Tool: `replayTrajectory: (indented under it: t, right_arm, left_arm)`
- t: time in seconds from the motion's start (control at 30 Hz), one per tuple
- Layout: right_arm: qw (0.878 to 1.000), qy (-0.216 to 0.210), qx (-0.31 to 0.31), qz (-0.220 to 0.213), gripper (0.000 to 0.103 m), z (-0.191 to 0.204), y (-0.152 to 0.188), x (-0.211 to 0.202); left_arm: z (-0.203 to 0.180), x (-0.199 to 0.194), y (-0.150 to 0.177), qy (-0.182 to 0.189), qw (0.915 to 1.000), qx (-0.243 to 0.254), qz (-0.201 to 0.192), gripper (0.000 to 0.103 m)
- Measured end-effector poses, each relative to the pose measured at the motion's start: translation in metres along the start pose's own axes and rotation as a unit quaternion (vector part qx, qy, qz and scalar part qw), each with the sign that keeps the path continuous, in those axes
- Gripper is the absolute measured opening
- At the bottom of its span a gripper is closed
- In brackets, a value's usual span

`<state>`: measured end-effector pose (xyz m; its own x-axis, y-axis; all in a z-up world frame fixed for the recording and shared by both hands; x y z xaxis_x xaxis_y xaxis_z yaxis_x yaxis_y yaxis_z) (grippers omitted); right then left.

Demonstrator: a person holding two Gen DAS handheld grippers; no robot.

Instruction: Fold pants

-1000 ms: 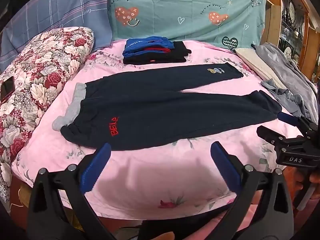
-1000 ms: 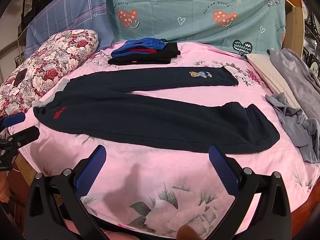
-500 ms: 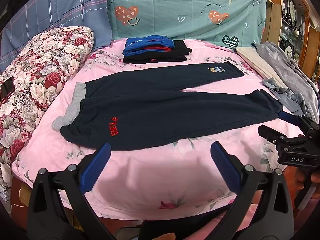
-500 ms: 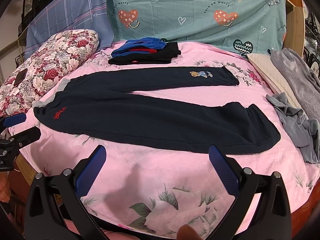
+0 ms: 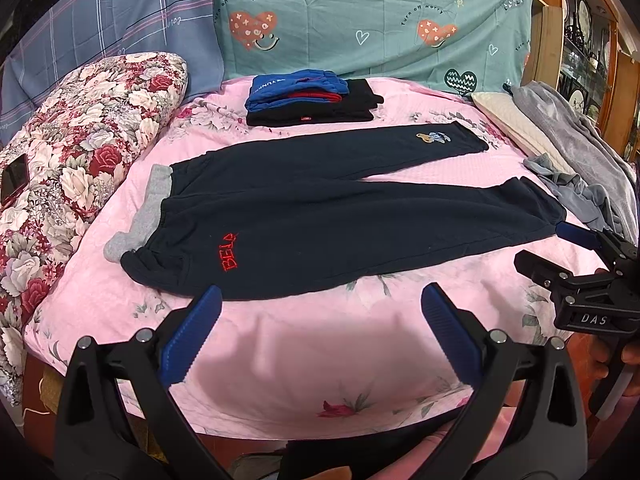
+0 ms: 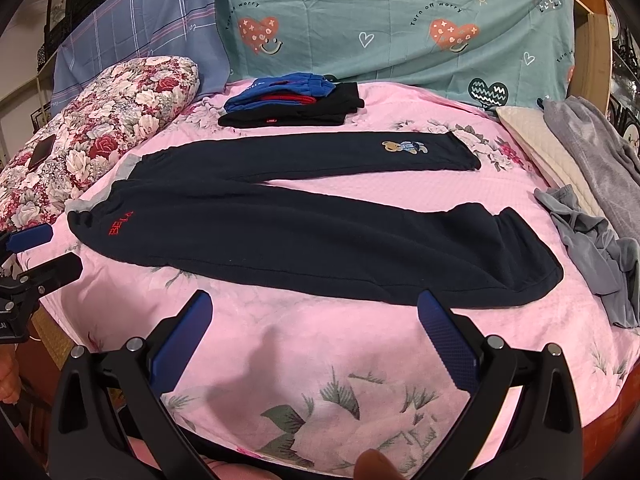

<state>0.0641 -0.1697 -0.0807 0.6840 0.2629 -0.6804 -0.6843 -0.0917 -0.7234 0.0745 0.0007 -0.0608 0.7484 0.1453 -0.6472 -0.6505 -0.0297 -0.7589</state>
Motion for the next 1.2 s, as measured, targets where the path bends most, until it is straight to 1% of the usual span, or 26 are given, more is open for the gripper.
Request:
replayTrajectory:
  t: [1.2]
  right_arm:
    - [1.0,0.0,0.0,0.009,0.102,0.002,0.001,0.008]
  left_arm:
    - [0.001,0.011,0.004,0.001,0.9999,0.007,0.01,0.101]
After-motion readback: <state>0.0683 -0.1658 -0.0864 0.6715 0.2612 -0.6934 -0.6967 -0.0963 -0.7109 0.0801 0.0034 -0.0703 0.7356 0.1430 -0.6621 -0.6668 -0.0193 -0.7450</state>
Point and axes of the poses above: each gripper's, at about its wrist camera, not at the fingertips, and x roughly the way its jaws point, z to its left, y to its underside, the point moved 9 cm from there along x, roughly the way its jaws point, and after that the axes turned 8 degrees about -y, right-handed, at the moved point
